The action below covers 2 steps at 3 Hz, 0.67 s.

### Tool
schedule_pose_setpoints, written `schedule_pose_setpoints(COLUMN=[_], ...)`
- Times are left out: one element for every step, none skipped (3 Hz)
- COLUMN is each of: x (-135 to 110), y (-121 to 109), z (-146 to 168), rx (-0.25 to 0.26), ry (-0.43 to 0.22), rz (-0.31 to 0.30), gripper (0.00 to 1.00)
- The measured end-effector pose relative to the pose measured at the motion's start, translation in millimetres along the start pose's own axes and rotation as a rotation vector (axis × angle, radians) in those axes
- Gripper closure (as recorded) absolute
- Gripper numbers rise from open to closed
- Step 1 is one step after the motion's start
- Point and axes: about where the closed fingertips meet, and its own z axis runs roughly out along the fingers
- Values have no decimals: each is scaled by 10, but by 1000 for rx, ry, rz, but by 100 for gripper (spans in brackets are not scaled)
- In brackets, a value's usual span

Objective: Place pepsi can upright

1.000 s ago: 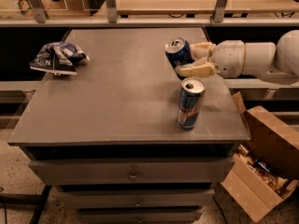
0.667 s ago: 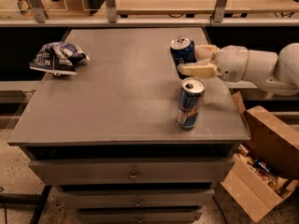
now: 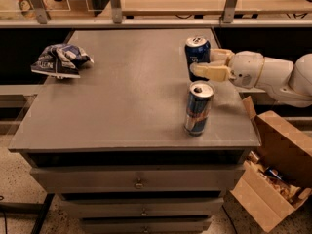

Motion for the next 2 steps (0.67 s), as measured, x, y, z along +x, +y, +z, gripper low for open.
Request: schedule_pose_setpoints(x=[55, 136], y=[-36, -52], z=[-62, -112], rx=[19, 26], ry=[0, 1], rz=[55, 102], gripper=[100, 100])
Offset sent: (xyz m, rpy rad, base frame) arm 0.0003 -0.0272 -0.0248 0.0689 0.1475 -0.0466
